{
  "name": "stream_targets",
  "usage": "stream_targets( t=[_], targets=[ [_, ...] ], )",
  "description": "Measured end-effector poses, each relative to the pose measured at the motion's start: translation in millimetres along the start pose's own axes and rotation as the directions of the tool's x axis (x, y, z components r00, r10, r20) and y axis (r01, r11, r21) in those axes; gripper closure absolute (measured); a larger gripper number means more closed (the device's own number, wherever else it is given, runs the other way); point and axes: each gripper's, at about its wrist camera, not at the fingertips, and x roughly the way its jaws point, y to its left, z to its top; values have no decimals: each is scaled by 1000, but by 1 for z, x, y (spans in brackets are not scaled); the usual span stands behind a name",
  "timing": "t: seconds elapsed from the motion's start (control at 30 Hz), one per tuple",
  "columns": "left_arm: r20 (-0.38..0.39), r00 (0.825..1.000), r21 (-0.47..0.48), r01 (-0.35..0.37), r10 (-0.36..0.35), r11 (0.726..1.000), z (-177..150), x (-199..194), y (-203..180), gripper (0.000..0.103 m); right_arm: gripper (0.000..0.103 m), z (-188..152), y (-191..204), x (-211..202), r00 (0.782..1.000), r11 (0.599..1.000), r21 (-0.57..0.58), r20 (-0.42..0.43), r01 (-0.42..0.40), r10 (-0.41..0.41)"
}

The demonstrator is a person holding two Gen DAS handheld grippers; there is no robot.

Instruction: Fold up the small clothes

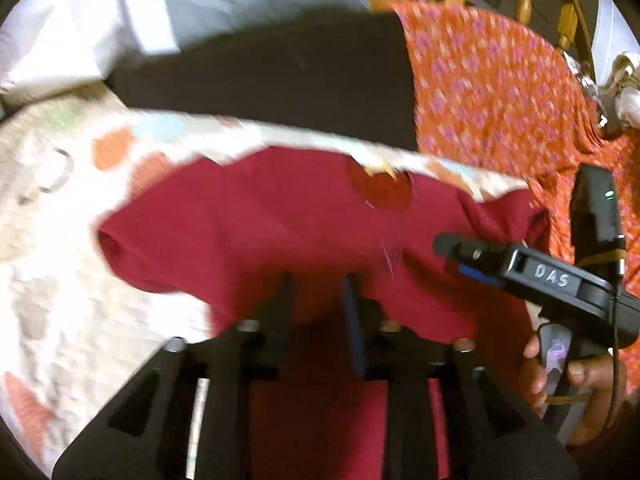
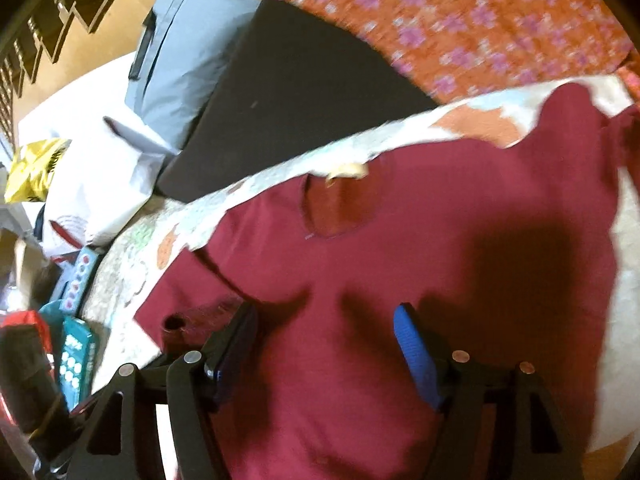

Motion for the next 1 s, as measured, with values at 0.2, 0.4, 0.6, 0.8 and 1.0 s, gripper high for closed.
stream_targets(
  t=[0.2,0.4,0.6,0.8,1.0],
  targets=[
    [27,996,-10,-85,85,996,-12,8,33,67,34,-11,15,26,995,999,0,-95,-34,34],
    [42,990,-152,-124,132,981,-7,14,65,67,34,-31,28,41,990,997,-73,-139,21,-31],
    [89,966,-245,-214,242,946,-8,1,96,67,89,-45,69,63,987,946,-313,-109,78,-117],
    [150,947,-355,-217,284,909,-6,-13,115,67,98,5,67,-10,988,934,-334,126,131,-94],
    [136,952,-288,-226,273,931,-5,-4,99,67,98,51,32,-55,899,838,-356,302,414,-317]
  ],
)
